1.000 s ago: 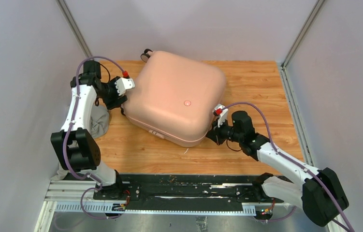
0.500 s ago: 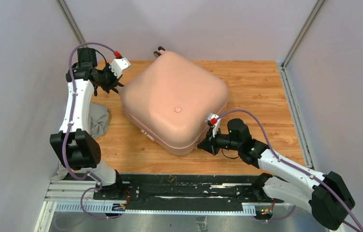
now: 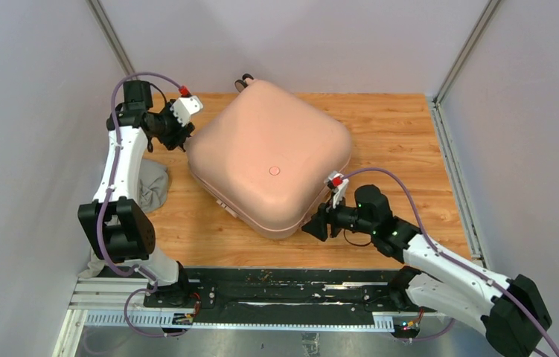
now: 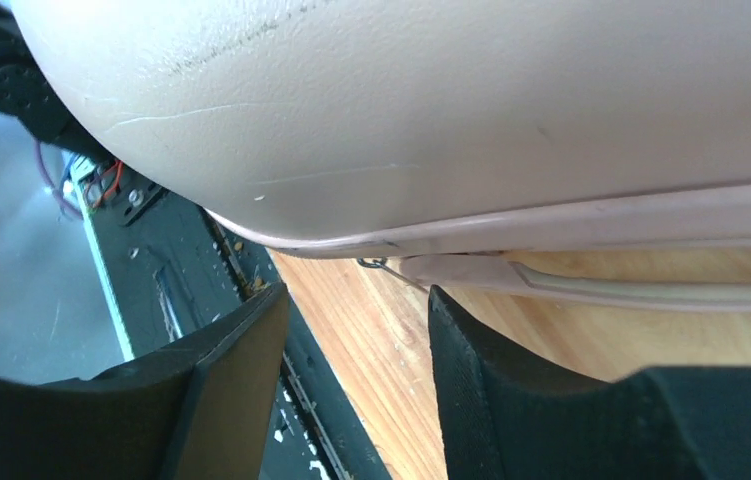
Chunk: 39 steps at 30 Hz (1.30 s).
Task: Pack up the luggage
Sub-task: Zip the luggage at the corner of the board.
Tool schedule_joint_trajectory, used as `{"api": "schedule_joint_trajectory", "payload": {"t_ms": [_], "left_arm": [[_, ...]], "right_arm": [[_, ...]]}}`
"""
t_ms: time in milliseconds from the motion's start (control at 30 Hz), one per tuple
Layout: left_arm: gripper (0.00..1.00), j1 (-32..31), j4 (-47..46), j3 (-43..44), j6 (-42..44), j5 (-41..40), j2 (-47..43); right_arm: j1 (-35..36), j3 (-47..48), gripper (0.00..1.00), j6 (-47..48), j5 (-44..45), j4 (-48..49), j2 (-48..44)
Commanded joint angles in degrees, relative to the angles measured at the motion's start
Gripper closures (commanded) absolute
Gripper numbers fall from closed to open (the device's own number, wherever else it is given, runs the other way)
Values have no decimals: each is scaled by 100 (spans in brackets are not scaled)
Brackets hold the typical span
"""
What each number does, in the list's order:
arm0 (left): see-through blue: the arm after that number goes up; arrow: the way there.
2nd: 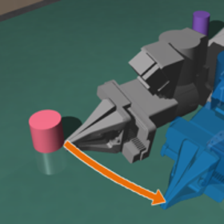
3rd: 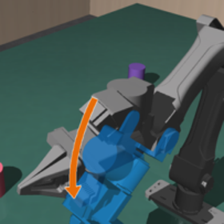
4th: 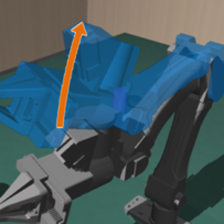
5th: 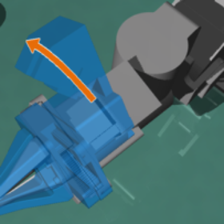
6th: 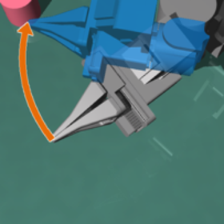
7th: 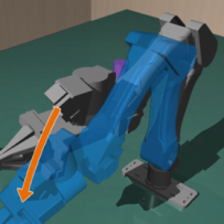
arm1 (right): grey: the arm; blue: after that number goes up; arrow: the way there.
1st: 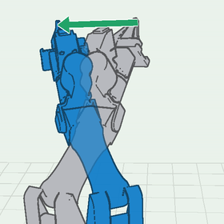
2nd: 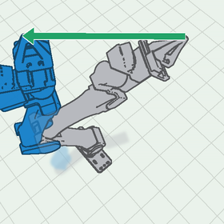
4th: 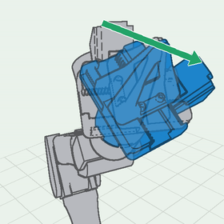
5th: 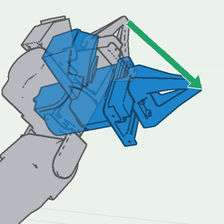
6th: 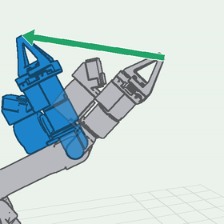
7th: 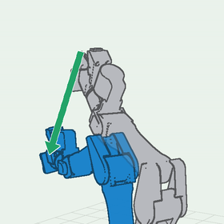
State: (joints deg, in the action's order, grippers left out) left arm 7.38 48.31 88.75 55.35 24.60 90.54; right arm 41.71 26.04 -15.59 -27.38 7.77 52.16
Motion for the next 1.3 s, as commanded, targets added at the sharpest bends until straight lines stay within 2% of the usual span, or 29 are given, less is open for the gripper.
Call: {"api": "schedule_joint_trajectory", "payload": {"t_ms": [0,100,167,267,400,633,767,933,1000,1033,1067,1100,1267], "left_arm": [[35,97,112,-317,505,115,-302],[24,153,115,-381,796,133,-336],[18,171,169,-369,1003,97,-315],[10,192,389,-306,1334,50,-222],[1,238,601,-363,1866,-87,-162],[0,317,899,-475,2577,-129,-271],[0,316,899,-536,2647,-112,-337],[0,317,899,-615,2647,112,-492],[0,320,898,-587,2534,237,-523],[0,317,900,-589,2513,283,-551],[0,313,899,-605,2542,310,-588],[0,316,897,-640,2597,316,-635],[0,317,897,-826,2908,346,-784]], "right_arm": [[-84,-40,41,-994,1126,-714,-628],[-525,-41,35,-1855,1760,-1409,-967],[-1024,19,35,-2305,1632,-1750,-978],[-1543,119,35,-2560,1440,-2049,-807],[-1680,334,35,-2612,1436,-2007,-403],[-1691,643,39,-2902,1301,-1238,511],[-1689,779,44,-3095,1385,-942,1101],[-1685,997,57,-3111,1399,-828,1945],[-1709,1096,69,-2981,1392,-828,2210],[-1794,1166,77,-2877,1374,-837,2305],[-1918,1222,90,-2784,1337,-890,2370],[-2116,1261,97,-2705,1273,-941,2396],[-3157,1772,100,-2248,1044,-980,2637]]}}
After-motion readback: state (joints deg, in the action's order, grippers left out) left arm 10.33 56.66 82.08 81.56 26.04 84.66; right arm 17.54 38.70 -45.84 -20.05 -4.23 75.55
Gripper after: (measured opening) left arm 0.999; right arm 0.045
